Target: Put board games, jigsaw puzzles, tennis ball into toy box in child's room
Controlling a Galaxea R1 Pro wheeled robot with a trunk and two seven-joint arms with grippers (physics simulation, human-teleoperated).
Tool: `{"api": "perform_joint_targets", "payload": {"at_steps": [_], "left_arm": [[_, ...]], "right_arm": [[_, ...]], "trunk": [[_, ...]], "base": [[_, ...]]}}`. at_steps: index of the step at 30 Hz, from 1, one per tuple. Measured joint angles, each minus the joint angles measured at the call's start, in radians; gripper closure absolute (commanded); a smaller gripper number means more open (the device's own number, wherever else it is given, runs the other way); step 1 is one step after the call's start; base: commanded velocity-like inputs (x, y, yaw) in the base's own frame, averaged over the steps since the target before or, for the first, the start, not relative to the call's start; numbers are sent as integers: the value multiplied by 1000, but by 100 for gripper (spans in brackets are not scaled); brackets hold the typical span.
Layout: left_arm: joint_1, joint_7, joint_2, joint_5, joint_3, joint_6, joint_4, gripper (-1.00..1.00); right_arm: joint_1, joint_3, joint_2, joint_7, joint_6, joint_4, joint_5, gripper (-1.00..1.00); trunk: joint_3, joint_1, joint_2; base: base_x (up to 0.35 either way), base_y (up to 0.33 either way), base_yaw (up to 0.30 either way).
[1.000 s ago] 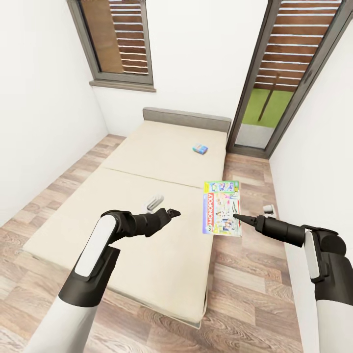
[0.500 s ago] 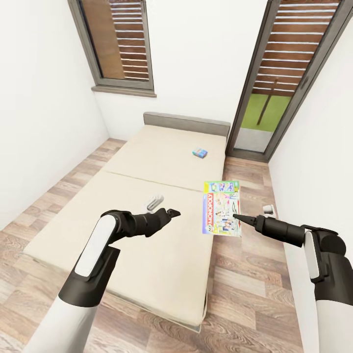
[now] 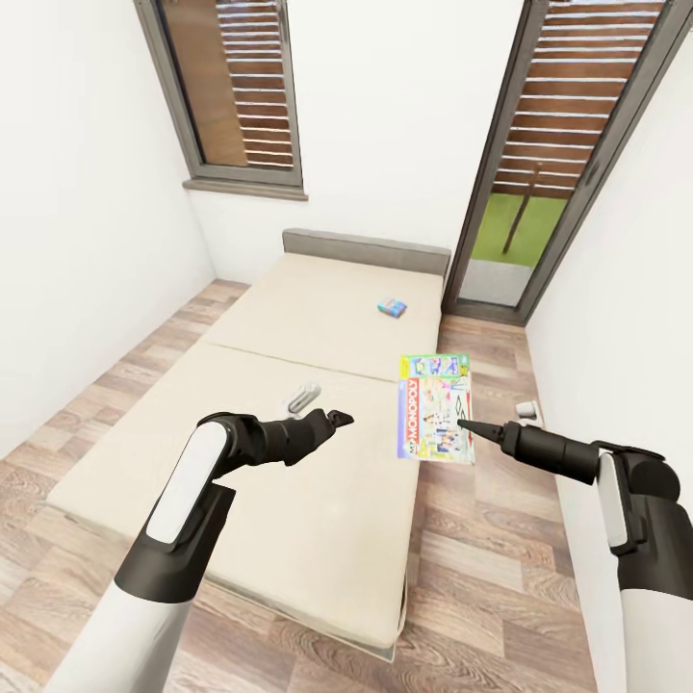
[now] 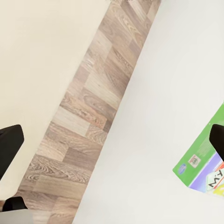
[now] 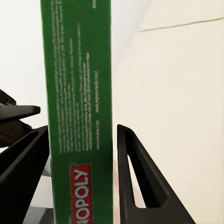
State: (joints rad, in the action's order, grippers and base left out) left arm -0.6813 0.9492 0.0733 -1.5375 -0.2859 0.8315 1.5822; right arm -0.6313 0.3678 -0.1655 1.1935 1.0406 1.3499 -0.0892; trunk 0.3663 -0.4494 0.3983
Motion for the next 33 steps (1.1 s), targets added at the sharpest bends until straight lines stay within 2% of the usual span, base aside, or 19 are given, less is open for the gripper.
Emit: {"api": "perform_joint_targets", "payload": {"at_steps": [33], "left_arm": [[1,1,0,0,0,0,0,-100]], "right_arm": [[2,0,-1,-1,0,23,3,100]], "trunk": [[-54,0,0]], "base": [[0,0,0]]}}
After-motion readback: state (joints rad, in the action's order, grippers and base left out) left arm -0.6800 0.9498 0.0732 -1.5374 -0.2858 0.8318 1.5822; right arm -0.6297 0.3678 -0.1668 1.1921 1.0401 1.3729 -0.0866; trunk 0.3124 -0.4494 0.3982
